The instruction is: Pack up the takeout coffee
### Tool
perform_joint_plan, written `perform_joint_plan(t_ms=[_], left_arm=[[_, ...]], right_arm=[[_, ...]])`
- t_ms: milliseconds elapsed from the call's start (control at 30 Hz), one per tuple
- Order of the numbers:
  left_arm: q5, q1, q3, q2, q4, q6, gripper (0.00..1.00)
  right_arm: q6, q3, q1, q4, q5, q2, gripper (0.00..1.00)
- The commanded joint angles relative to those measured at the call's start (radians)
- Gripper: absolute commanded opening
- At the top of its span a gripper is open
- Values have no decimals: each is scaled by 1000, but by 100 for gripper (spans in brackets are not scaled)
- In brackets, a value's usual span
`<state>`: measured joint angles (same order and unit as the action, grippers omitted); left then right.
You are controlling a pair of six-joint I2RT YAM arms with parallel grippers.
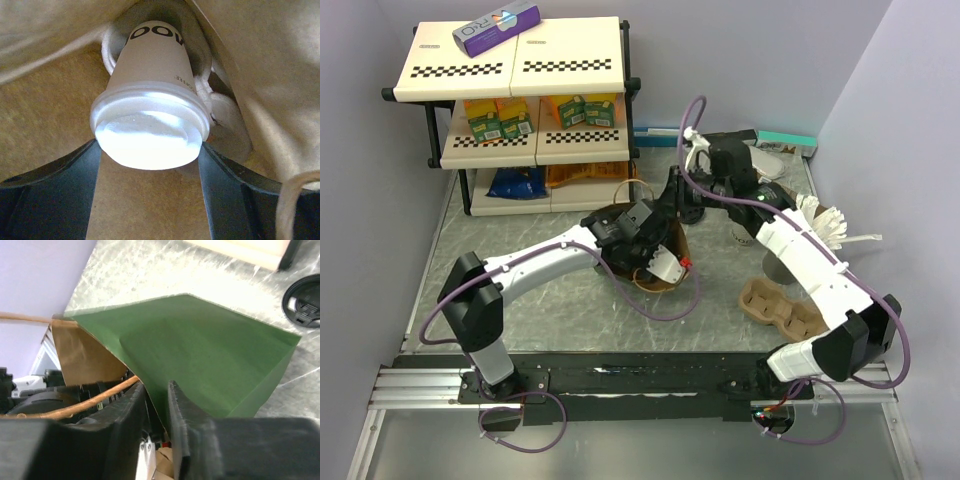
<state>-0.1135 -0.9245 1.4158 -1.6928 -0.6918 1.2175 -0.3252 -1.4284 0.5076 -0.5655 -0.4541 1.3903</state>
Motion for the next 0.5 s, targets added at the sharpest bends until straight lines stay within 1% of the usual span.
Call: perform_joint_plan(t_ms=[0,33,100,133,200,300,467], left_arm=[[5,-7,38,-39,-89,23,1],[6,-4,43,-42,-95,25,1],[14,1,54,-53,-92,33,1],[17,4,57,-56,-92,36,1],[28,12,72,-68,-84,39,1],[38,22,86,-80,-66,33,1],[61,36,110,-102,-57,36,3]], right_arm=[[-41,-87,-55,58,-75,18,37],[-35,-108,-61,56,-104,21,42],[-26,-130,-73,56,-144,36,49],[-18,-148,-76,53,-176,41,55],[-14,-161,-86,53,-204,44,60],[-5,-179,-103,59,-233,46,70],[-11,-204,-139,56,-265,56,72]])
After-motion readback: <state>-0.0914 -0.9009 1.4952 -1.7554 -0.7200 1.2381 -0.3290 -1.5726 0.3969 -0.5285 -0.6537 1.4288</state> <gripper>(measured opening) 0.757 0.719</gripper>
